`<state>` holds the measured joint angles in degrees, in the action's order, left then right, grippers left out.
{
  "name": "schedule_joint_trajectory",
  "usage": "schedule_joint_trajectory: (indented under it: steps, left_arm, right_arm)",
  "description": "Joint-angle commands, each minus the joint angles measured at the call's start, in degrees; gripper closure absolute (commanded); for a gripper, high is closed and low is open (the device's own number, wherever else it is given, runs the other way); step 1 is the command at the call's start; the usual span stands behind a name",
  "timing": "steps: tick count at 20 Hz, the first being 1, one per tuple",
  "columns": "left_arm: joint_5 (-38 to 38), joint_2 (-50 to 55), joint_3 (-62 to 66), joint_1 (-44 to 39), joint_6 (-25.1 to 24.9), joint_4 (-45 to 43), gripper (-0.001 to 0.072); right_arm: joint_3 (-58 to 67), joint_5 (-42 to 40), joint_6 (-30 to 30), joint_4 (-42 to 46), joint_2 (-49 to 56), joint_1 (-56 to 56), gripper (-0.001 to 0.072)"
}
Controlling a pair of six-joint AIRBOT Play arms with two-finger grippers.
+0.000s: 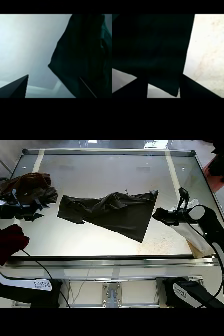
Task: Fold the shirts.
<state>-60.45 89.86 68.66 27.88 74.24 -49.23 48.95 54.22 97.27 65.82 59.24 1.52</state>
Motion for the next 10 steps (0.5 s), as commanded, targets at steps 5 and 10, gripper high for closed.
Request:
schedule_joint_trajectory:
  steps: [5,10]
  left_arm:
    - [4.7,11.7,10.5,-7.8,-3.0,4.6,0.0117]
    - [0.1,15.7,16.9,-9.1,4.7,-6.5,0.0134]
  right_arm:
    - [-3.1,-7.1,-0.2,-8.0,-1.7,9.3,0.0279]
    - [-3.1,-7.7,0.8,-4.7,-6.7,9.2,0.0278]
